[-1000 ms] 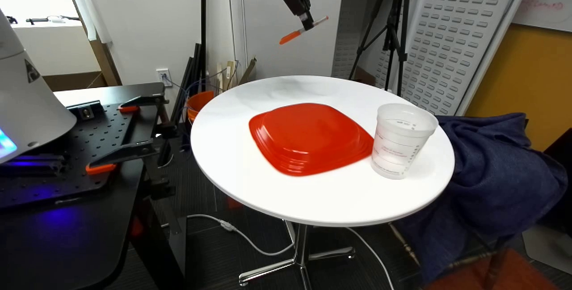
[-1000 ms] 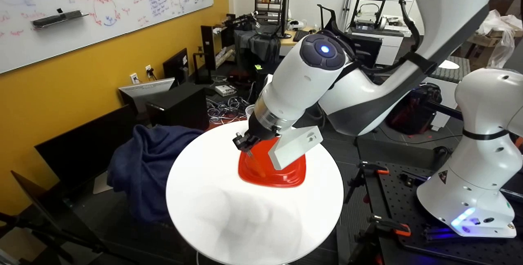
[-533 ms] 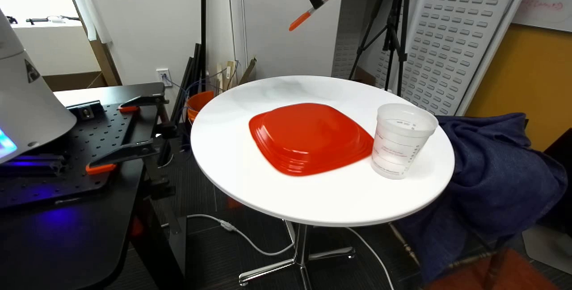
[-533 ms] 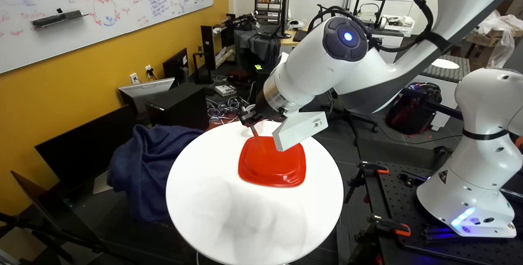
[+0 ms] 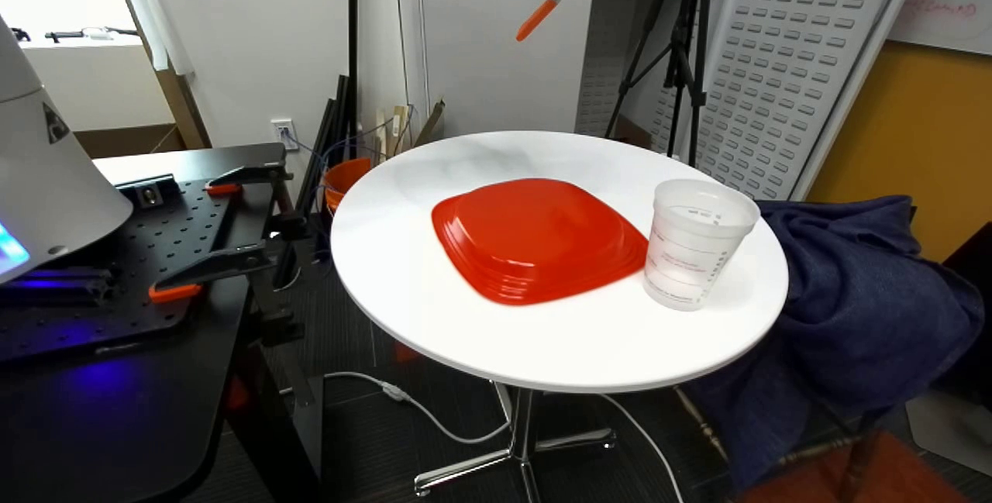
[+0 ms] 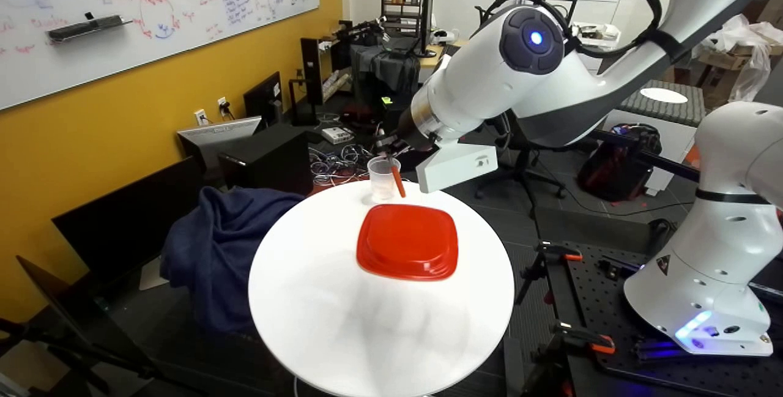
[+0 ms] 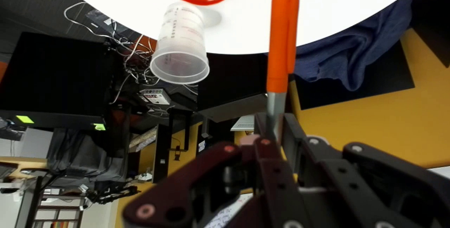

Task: Put the pen in the cup

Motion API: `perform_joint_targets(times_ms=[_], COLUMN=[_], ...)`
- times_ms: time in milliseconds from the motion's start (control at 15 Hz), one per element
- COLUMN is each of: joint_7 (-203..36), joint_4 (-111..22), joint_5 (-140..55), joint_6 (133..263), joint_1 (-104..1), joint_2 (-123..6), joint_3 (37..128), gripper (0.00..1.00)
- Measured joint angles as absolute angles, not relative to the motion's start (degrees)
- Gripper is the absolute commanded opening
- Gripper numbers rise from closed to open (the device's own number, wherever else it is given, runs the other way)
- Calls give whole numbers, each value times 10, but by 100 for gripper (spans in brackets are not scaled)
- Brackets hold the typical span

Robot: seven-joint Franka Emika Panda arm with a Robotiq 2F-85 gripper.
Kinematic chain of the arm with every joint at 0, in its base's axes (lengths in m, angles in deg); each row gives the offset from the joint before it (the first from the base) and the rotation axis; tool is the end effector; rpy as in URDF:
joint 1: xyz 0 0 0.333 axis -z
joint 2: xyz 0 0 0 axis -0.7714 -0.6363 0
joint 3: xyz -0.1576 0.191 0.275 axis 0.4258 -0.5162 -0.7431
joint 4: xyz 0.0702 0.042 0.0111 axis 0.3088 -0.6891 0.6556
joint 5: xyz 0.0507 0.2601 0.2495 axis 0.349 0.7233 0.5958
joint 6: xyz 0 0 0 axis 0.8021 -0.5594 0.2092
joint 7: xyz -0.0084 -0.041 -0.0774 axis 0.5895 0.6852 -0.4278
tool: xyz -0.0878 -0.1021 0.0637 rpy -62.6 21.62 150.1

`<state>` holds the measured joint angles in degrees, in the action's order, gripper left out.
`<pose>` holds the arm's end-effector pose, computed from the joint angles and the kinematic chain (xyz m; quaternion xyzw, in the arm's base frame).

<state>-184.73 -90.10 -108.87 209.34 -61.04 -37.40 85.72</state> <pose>0.4883 0.0174 0.4015 0.8525 -0.3653 0.3472 0.1386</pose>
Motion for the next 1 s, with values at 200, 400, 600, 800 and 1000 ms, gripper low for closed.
perform_joint_targets(times_ms=[200,400,600,800,1000], joint_7=[-1857,-1873,-1898,-1927,-1960], joint_4=[-906,-907,-907,-905,-901], joint_5=[-1109,-1133,-1161,-1193,-1228], joint_6=[2093,2093,2093,2093,2089], joint_1=[-562,-527,-499,-479,-467], joint_2=[-361,-353,-349,-349,-352], joint_3=[845,844,844,844,845], gripper=[3,3,3,3,3])
